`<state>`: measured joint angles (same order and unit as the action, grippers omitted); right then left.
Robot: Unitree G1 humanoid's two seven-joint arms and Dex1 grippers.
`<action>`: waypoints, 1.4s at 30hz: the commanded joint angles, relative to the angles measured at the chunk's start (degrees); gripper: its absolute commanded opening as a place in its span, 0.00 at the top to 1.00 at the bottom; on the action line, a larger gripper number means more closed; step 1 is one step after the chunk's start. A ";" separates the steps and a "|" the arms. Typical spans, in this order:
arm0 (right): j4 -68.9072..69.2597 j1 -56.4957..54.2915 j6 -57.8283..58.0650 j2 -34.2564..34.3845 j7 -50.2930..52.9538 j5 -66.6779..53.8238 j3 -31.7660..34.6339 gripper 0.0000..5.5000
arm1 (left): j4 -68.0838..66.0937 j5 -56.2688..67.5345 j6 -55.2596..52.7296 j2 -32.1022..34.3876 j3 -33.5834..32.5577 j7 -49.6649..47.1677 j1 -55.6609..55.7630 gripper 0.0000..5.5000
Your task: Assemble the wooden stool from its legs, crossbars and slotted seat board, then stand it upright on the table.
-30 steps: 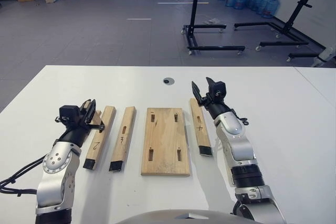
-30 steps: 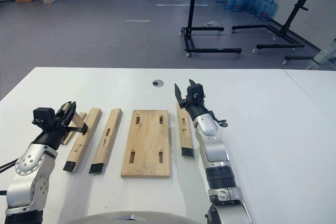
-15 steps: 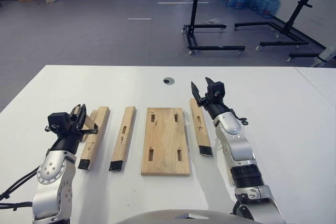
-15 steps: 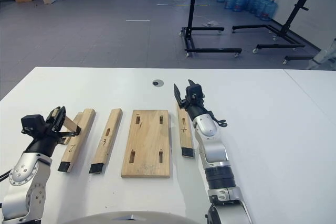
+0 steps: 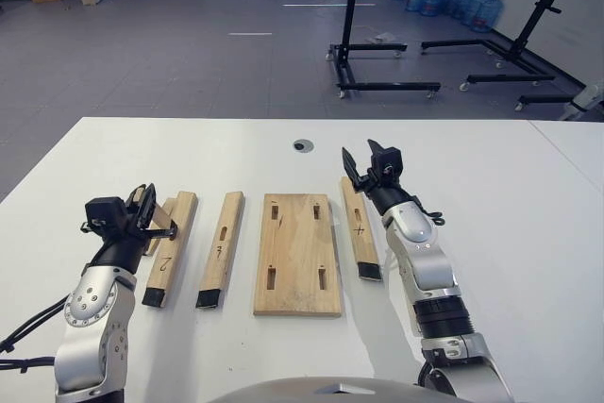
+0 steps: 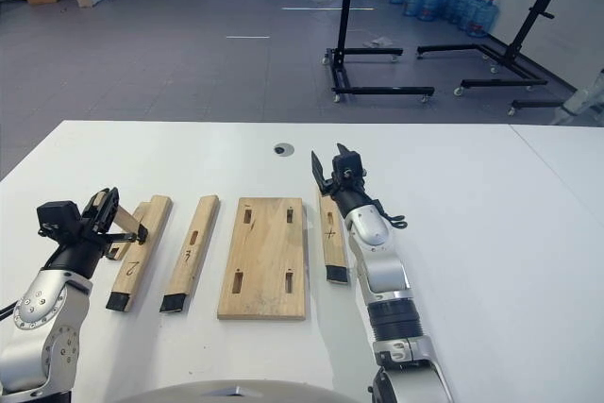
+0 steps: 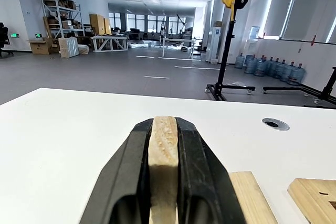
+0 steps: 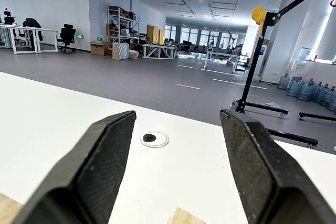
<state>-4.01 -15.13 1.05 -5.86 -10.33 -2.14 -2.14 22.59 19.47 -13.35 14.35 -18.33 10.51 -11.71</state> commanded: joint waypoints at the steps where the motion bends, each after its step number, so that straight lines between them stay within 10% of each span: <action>1: 0.47 0.09 0.40 -0.23 0.04 0.21 0.12 0.47 | -1.07 -0.96 -0.79 0.22 0.27 -0.17 -0.55 0.93; 42: 0.39 0.43 0.95 -0.02 -0.33 1.14 -1.03 0.47 | -6.23 -1.97 -13.74 4.61 2.72 -0.24 0.03 0.93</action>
<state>-3.59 -14.70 1.86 -5.89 -10.59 -1.15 -2.93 19.81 18.80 -21.79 19.59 -17.54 10.55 -8.80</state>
